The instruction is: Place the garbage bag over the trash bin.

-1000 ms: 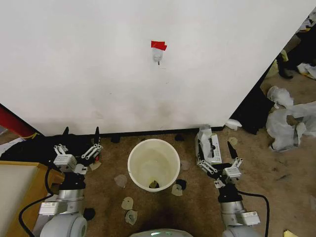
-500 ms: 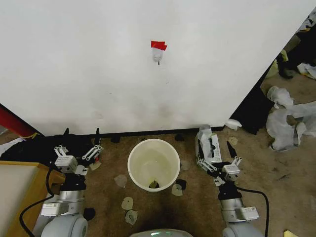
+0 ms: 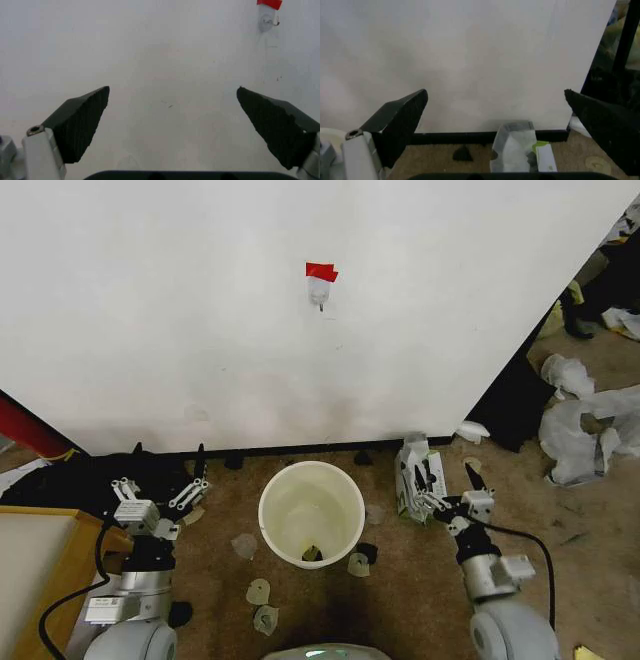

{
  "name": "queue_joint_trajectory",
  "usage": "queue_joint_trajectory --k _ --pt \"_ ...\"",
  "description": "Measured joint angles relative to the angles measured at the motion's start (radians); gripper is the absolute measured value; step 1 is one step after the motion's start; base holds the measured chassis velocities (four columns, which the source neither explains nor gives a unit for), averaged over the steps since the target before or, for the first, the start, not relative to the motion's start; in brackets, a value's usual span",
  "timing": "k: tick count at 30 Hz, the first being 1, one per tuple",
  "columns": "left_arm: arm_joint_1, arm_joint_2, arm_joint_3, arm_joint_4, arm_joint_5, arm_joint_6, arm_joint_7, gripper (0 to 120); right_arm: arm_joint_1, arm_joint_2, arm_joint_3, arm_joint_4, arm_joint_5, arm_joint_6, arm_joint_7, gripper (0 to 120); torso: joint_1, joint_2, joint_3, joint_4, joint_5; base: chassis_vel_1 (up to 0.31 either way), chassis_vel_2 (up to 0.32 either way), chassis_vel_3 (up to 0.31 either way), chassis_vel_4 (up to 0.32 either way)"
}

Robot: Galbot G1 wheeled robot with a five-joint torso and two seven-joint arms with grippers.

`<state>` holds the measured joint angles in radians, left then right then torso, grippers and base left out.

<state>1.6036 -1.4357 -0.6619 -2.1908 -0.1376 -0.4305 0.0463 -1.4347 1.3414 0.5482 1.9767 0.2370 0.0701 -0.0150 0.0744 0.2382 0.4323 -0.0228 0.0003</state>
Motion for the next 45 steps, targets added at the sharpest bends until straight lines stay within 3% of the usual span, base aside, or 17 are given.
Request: queue_joint_trajectory --k 12,24,35,40,45 --pt "-0.020 0.018 0.011 0.045 0.018 -0.003 0.000 100 0.225 0.028 -0.068 -0.310 -0.106 -0.049 0.064 100 0.000 0.000 0.000 -0.0003 -0.0002 0.000 0.000 0.000 0.000" --pt "-0.068 0.037 0.015 0.118 0.023 -0.002 0.000 100 0.430 0.128 -0.124 -0.618 -0.328 0.013 0.076 100 0.000 0.000 0.000 -0.0003 -0.0004 0.000 0.000 0.000 0.000" --pt "-0.091 0.042 0.016 0.148 0.023 -0.003 -0.004 100 0.487 0.167 -0.101 -0.735 -0.419 0.032 0.105 100 0.000 0.000 0.000 -0.0003 -0.0005 0.000 0.000 0.000 0.000" --pt "-0.096 0.043 0.017 0.161 0.024 -0.011 -0.005 100 0.515 0.177 -0.103 -0.768 -0.406 -0.004 0.121 100 0.000 0.000 0.000 -0.0003 -0.0004 0.000 0.000 0.000 0.000" --pt "-0.101 0.044 0.018 0.171 0.028 -0.016 -0.005 100 0.545 0.194 -0.121 -0.774 -0.395 -0.102 0.174 100 0.000 0.000 0.000 -0.0001 -0.0005 0.000 0.000 0.000 0.000"
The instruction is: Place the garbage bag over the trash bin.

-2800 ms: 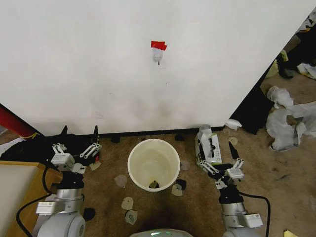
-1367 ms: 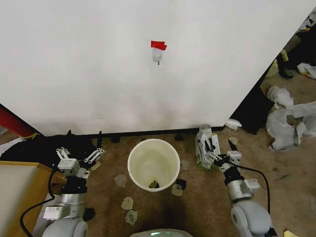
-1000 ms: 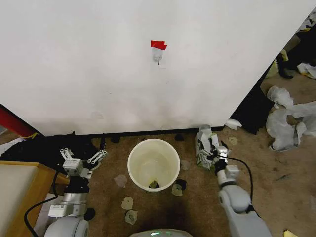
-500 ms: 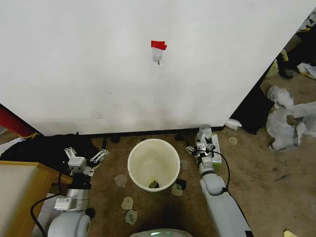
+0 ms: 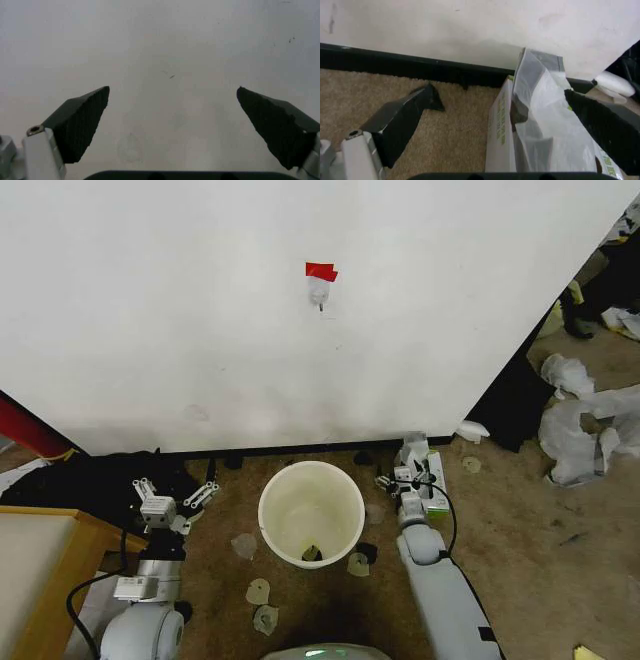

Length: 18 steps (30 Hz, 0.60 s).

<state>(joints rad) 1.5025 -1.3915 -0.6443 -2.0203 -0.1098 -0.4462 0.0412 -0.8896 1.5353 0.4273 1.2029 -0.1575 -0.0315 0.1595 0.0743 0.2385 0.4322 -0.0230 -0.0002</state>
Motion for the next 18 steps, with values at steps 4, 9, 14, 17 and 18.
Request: queue_joint_trajectory --k 4,9,14,17,18 --pt "-0.003 0.000 0.001 0.006 0.003 -0.002 0.000 100 0.016 0.000 -0.024 0.000 0.000 -0.057 0.025 100 0.000 0.000 0.000 0.0000 0.0001 0.000 0.000 0.000 0.000" --pt "-0.005 0.000 0.001 0.013 0.010 -0.006 -0.001 100 0.048 0.000 -0.053 -0.008 0.011 -0.138 0.055 100 0.000 0.000 0.000 -0.0001 0.0000 0.000 0.000 0.000 0.000" --pt "-0.007 -0.005 0.004 0.017 0.024 -0.009 -0.001 100 0.074 0.011 -0.078 -0.019 0.005 -0.202 0.076 100 0.000 0.000 0.000 0.0000 0.0001 0.000 0.000 0.000 0.000" --pt "-0.008 -0.006 0.004 0.019 0.026 -0.009 -0.001 100 0.078 0.013 -0.083 -0.017 0.002 -0.227 0.085 100 0.000 0.000 0.000 0.0000 0.0001 0.000 0.000 0.000 0.000" --pt "-0.008 -0.007 0.004 0.020 0.028 -0.010 -0.001 100 0.078 0.013 -0.088 -0.016 -0.002 -0.241 0.090 100 0.000 0.000 0.000 0.0000 0.0001 0.000 0.000 0.000 0.000"
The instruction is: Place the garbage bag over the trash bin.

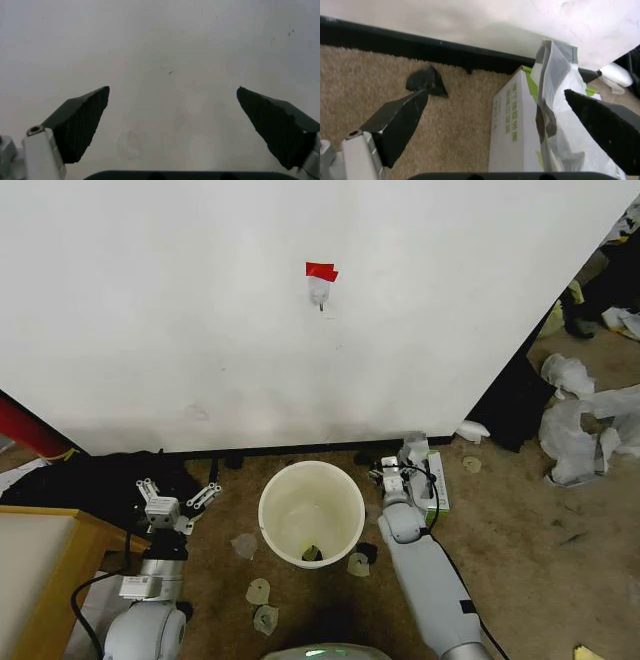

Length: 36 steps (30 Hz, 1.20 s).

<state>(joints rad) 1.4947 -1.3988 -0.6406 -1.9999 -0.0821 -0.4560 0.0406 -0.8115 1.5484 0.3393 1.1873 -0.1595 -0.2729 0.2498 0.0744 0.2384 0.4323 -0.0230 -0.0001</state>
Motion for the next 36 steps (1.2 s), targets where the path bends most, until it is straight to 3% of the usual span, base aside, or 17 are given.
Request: queue_joint_trajectory --k 15,17,19,24,27,36 --pt "-0.010 -0.004 -0.002 0.022 0.022 -0.014 -0.001 100 -0.005 -0.029 0.020 0.006 -0.055 -0.050 -0.014 98 0.000 0.000 0.000 -0.0001 0.0001 0.000 0.000 0.000 0.000" --pt "-0.011 -0.003 -0.001 0.023 0.024 -0.014 -0.001 100 -0.007 -0.029 0.020 0.006 -0.053 -0.047 -0.015 88 0.000 0.000 0.000 0.0000 0.0002 0.000 0.000 0.000 0.000" --pt "-0.011 -0.003 -0.001 0.023 0.024 -0.014 -0.001 100 -0.008 -0.029 0.020 0.007 -0.053 -0.046 -0.016 86 0.000 0.000 0.000 0.0000 0.0001 0.000 0.000 0.000 0.000" --pt "-0.012 0.002 -0.003 0.025 0.024 -0.016 -0.001 100 -0.010 -0.030 0.021 0.008 -0.053 -0.046 -0.018 63 0.000 0.000 0.000 0.0000 0.0002 0.000 0.000 0.000 0.000" --pt "-0.013 0.004 -0.003 0.029 0.024 -0.018 -0.001 100 -0.011 -0.033 0.023 0.010 -0.052 -0.045 -0.020 58 0.000 0.000 0.000 0.0000 0.0001 0.000 0.000 0.000 0.000" --pt "-0.022 0.009 -0.003 0.039 0.022 -0.021 -0.003 100 -0.032 -0.047 0.029 0.033 -0.045 -0.044 -0.026 22 0.000 0.000 0.000 -0.0001 0.0001 0.000 0.000 0.000 0.000"
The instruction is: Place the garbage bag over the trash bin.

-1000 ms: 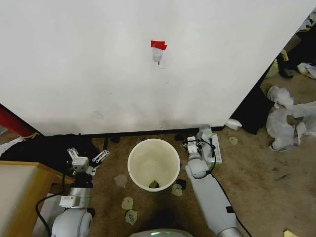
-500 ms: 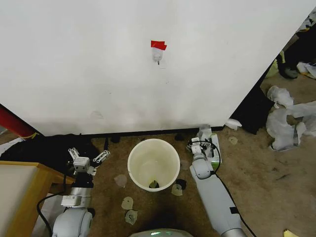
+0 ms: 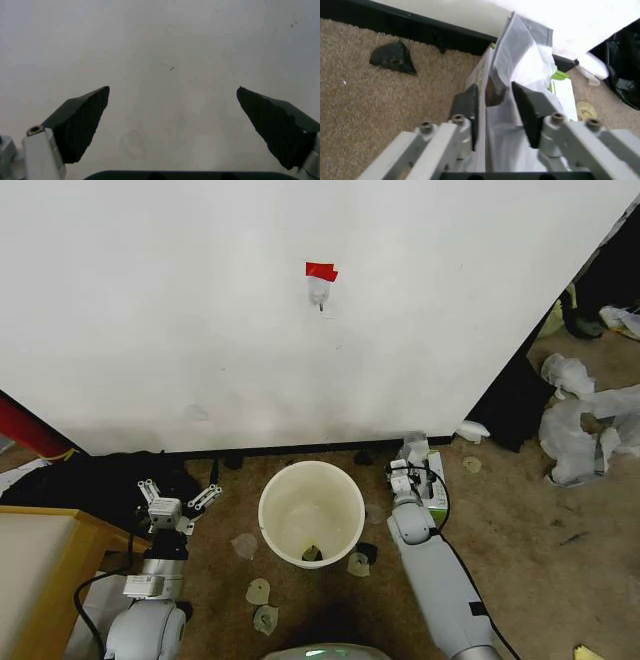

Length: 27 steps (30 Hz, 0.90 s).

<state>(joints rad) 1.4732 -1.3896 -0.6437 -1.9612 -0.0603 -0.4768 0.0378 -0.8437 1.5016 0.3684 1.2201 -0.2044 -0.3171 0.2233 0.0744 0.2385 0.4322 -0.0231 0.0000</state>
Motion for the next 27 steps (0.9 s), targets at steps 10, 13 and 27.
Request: queue_joint_trajectory --k 10,13,27 --pt "-0.004 0.000 0.001 0.016 -0.001 -0.003 -0.001 100 -0.035 -0.018 0.013 0.036 0.013 0.037 -0.002 0 0.000 0.000 0.000 0.0001 0.0000 0.000 0.000 0.000 0.000" --pt "-0.005 0.000 0.002 0.021 -0.001 -0.006 -0.001 100 -0.041 -0.022 0.017 0.041 0.016 0.054 -0.002 0 0.000 0.000 0.000 0.0000 0.0001 0.000 0.000 0.000 0.000" --pt "-0.010 0.000 0.000 0.048 -0.003 -0.013 -0.013 100 -0.154 -0.079 0.024 0.293 0.078 0.138 -0.003 0 0.000 0.000 0.000 -0.0001 -0.0001 0.000 0.000 0.000 0.000"
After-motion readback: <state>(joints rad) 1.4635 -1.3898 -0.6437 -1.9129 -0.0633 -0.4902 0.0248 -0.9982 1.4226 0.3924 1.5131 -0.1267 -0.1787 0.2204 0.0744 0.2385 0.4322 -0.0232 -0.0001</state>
